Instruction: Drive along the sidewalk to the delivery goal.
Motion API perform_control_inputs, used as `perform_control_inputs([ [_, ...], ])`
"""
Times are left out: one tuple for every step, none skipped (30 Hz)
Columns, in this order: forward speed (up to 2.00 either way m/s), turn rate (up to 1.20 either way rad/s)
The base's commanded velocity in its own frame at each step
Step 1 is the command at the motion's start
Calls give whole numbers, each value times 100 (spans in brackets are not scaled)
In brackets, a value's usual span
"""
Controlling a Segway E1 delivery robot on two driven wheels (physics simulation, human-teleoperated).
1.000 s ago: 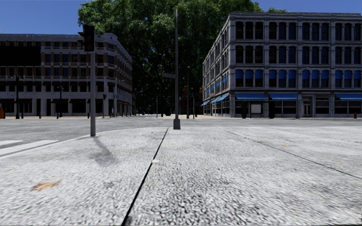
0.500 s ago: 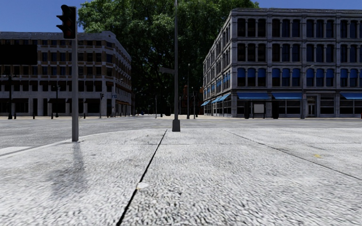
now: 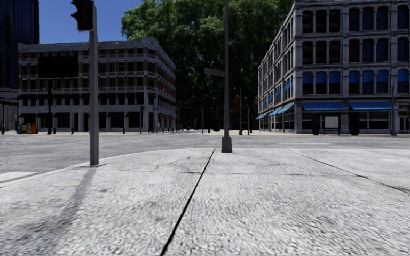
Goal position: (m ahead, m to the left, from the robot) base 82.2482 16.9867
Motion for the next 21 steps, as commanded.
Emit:
perform_control_inputs([
  [200,107],
  [200,107],
  [200,107],
  [200,107],
  [200,107],
  [200,107],
  [200,107],
  [200,107],
  [200,107],
  [200,107],
  [200,107],
  [200,107],
  [200,107],
  [200,107],
  [200,107],
  [200,107],
  [200,107],
  [200,107],
  [200,107],
  [200,107],
  [200,107],
])
